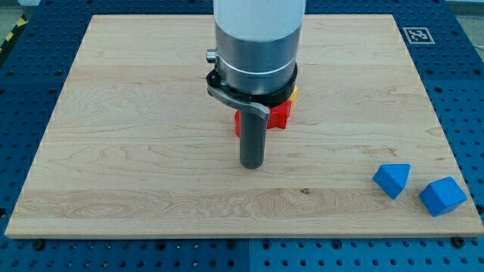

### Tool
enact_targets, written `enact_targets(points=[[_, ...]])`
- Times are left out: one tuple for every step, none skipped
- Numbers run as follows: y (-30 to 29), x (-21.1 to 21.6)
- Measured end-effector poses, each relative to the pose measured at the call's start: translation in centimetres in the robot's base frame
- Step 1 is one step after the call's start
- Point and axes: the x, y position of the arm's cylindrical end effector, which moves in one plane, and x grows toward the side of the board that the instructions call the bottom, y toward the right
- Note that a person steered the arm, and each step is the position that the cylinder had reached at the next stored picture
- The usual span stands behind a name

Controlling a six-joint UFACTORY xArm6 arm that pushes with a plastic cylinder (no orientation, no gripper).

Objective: Move the cube below the red blocks

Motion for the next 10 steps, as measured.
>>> enact_targets(points=[[-0.9, -4.0], [-0.2, -4.1], [-0.2, -6.3], [-0.2, -5.3], [0.2, -1.7], [4.5, -0.1], [6.6, 0.0], [7.8, 0.0], [11.4, -1.0], [18.2, -3.5]])
